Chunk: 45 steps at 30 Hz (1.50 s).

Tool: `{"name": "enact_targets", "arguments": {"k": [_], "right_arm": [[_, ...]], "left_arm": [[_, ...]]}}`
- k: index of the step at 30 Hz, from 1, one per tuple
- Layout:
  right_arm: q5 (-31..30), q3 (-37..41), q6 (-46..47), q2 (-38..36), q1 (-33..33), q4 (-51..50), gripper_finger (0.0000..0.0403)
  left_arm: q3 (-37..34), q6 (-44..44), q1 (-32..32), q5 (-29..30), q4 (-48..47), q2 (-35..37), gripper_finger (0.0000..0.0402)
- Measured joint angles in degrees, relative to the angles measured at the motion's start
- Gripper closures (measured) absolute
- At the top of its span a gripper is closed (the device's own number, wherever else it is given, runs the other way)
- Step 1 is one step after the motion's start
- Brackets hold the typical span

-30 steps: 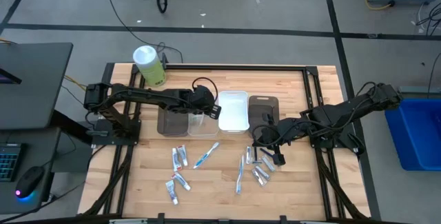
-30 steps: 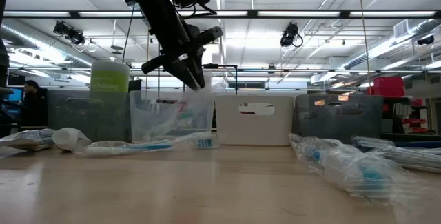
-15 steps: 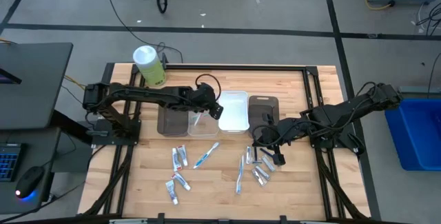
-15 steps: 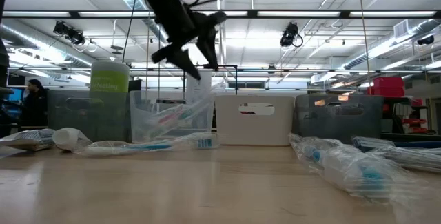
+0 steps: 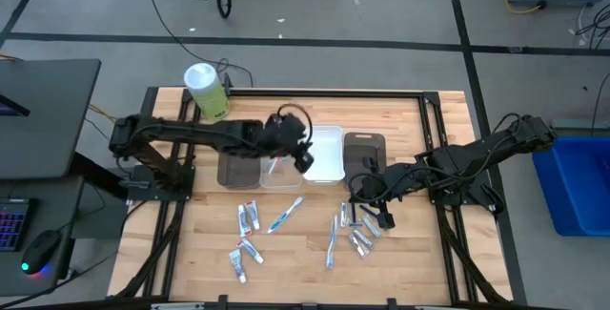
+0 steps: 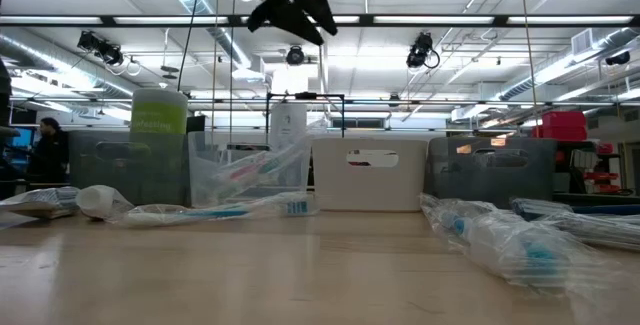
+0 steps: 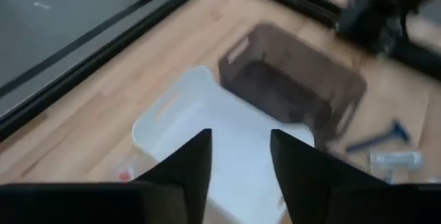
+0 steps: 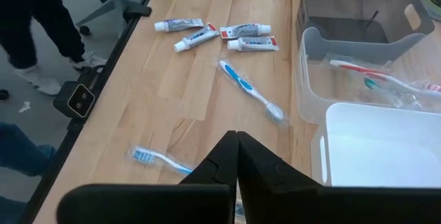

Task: Pick & Place Travel size toiletries
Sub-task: Put the blue toothbrush into the transparent bin

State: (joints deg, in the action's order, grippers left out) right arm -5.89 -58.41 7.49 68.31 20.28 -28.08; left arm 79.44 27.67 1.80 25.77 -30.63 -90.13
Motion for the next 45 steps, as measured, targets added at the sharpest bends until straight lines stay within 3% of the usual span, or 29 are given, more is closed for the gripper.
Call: {"name": "enact_targets", "arguments": {"k": [11,25,30,45], "right_arm": [[0.02,-0.02,-0.46,-0.01,0.01,0.14,0.0394],[0.07,-0.02,-0.92,0.0,0.01,0.04,0.0394],[0.13,-0.02,-0.92,0.0,0.01,0.01,0.0395],[0.31,-0.02,-0.92,0.0,0.01,-0.46,0.0395]], "left_arm": [[-0.02,-6.14,7.89,0.1,-3.85,3.33,0.0339],[-0.02,-7.39,11.89,-2.23,-10.07,4.36,0.0392],[-1.93,-7.1,12.51,-5.91,-12.24,4.44,0.0393],[-6.58,-8.1,16.2,-9.3,-12.9,6.5,0.0387]]}}
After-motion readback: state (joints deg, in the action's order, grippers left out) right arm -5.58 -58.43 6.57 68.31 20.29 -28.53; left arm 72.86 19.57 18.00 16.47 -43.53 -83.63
